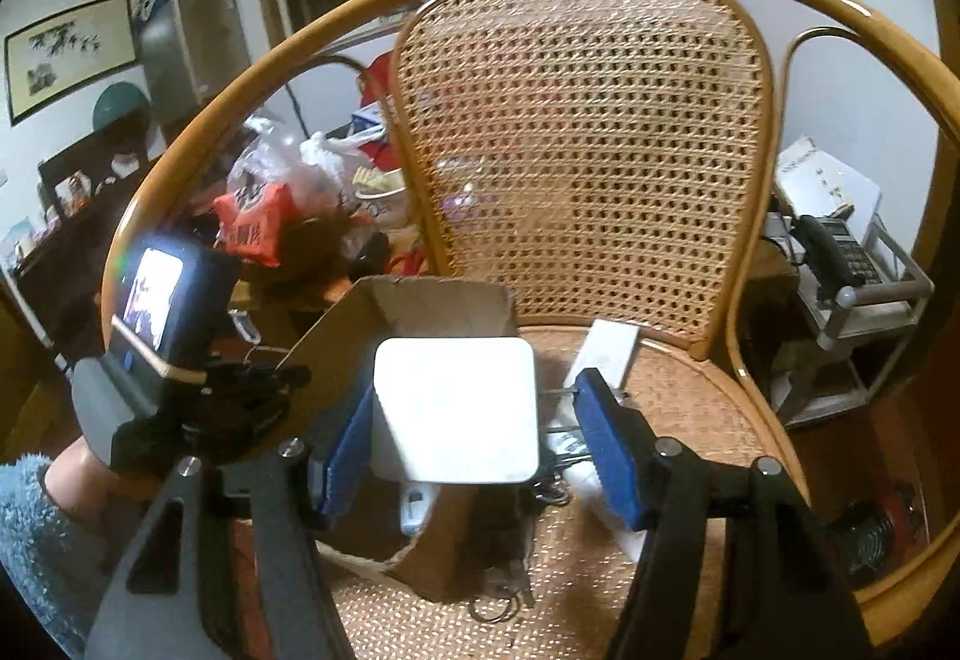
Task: Organize rigid objects
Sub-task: 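Lift the white adapter with the right gripper and carry it over the box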
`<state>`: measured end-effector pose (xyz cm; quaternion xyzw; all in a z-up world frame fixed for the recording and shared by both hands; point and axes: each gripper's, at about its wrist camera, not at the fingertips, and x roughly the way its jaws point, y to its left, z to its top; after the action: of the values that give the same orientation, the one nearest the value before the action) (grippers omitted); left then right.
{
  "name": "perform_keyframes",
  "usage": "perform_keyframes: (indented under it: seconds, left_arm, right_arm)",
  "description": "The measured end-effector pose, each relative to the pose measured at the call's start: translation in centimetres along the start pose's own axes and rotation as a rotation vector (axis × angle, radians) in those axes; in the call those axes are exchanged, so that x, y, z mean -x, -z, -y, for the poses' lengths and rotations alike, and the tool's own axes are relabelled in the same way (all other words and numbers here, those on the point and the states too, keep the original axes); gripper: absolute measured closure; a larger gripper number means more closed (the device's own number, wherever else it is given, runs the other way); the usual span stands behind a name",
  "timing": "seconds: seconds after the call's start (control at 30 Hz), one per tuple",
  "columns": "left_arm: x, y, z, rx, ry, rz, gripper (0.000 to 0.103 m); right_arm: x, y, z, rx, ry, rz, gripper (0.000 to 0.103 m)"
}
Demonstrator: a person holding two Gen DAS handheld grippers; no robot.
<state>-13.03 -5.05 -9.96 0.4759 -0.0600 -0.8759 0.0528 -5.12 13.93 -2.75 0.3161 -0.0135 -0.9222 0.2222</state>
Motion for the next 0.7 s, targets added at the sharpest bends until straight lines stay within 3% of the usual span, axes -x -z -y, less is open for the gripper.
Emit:
perform_keyframes:
  seconds: [0.7]
  left_arm:
    - [0.0,0.1,0.0,0.007,0.003,-0.003,0.097]
  right_arm:
    - [-2.6,2.7,-4.9,0.23,-0.019,-0.085,0.033]
